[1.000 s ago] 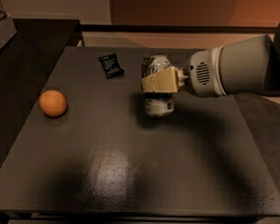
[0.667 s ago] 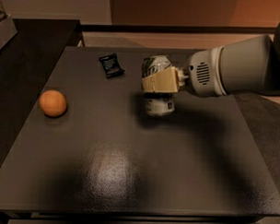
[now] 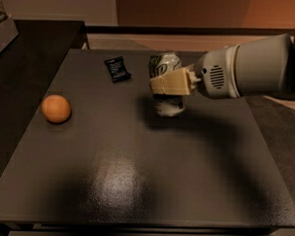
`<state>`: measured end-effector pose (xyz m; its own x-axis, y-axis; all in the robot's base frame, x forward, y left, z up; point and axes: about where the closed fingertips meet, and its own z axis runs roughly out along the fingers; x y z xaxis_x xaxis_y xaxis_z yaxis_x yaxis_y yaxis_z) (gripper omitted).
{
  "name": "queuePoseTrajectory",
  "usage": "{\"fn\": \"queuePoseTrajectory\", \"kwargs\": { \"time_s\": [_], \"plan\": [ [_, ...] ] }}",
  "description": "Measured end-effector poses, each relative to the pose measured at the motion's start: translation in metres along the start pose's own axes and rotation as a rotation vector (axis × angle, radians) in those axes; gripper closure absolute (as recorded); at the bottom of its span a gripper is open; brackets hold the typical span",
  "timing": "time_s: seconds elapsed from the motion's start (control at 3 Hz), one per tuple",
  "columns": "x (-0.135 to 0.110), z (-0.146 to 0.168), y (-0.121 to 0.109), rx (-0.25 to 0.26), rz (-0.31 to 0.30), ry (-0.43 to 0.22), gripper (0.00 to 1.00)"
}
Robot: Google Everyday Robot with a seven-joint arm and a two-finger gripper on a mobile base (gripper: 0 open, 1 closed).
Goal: Place 7up can upright
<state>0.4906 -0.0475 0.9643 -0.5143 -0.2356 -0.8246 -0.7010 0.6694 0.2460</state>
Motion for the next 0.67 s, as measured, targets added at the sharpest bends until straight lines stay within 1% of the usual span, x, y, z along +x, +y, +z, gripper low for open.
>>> {"fn": "queuePoseTrajectory", "kwargs": {
  "time_s": [0.33,0.67],
  "plan": [
    [-0.0056,0.0016,-0.0032,-0.030,-0.086,-0.052,1.00],
    [-0.0052,0.0052,-0.0084,-0.062,-0.150,-0.109,1.00]
  ]
}}
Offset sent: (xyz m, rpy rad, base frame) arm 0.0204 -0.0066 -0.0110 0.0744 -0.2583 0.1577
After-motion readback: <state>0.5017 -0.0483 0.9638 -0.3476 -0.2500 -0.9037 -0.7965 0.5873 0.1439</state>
